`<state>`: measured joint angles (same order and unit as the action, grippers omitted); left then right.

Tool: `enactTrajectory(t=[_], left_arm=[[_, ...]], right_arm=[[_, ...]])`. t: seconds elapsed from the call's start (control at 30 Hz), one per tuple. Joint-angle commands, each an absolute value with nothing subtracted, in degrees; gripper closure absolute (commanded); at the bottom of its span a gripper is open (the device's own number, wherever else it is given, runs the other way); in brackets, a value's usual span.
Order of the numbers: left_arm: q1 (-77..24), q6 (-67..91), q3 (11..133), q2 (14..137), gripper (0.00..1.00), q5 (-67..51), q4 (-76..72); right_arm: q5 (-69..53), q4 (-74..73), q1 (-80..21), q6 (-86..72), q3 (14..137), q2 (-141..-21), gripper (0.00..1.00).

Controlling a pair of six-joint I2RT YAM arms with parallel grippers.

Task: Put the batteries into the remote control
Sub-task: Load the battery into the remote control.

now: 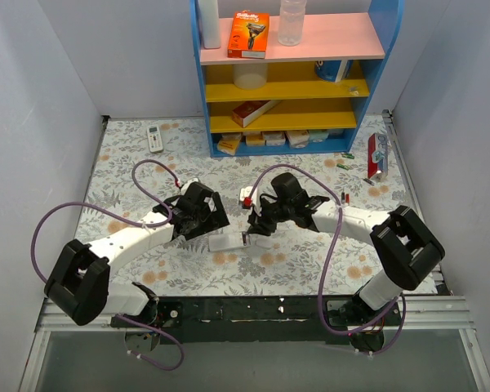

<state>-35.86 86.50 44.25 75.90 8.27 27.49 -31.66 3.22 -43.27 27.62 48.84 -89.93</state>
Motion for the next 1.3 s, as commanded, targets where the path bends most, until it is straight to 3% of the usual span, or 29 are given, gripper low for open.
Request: enactTrajectory(t=[0.0, 0.2, 0.7, 1.27], left_arm=[[-35.8, 88.9, 42.4, 75.2, 0.08, 5.6, 27.6], [-35.8, 88.3, 43.2, 77.3, 0.16, 4.5, 28.6], [-35.8, 88.2, 42.6, 80.7, 0.21, 1.1, 30.0], [-35.8, 87.6, 43.6, 84.0, 0.34, 0.4, 31.7]], right_arm=[[-32.3, 5.7, -43.7, 27.5, 49.2, -92.1, 0.59], [-32.4, 4.3, -44.0, 28.6, 51.2, -94.5, 0.61], [-33.8, 4.8, -44.2, 28.5, 53.2, -97.4, 0.62], [-35.1, 3.3, -44.2, 28.8, 55.1, -99.6, 0.70]])
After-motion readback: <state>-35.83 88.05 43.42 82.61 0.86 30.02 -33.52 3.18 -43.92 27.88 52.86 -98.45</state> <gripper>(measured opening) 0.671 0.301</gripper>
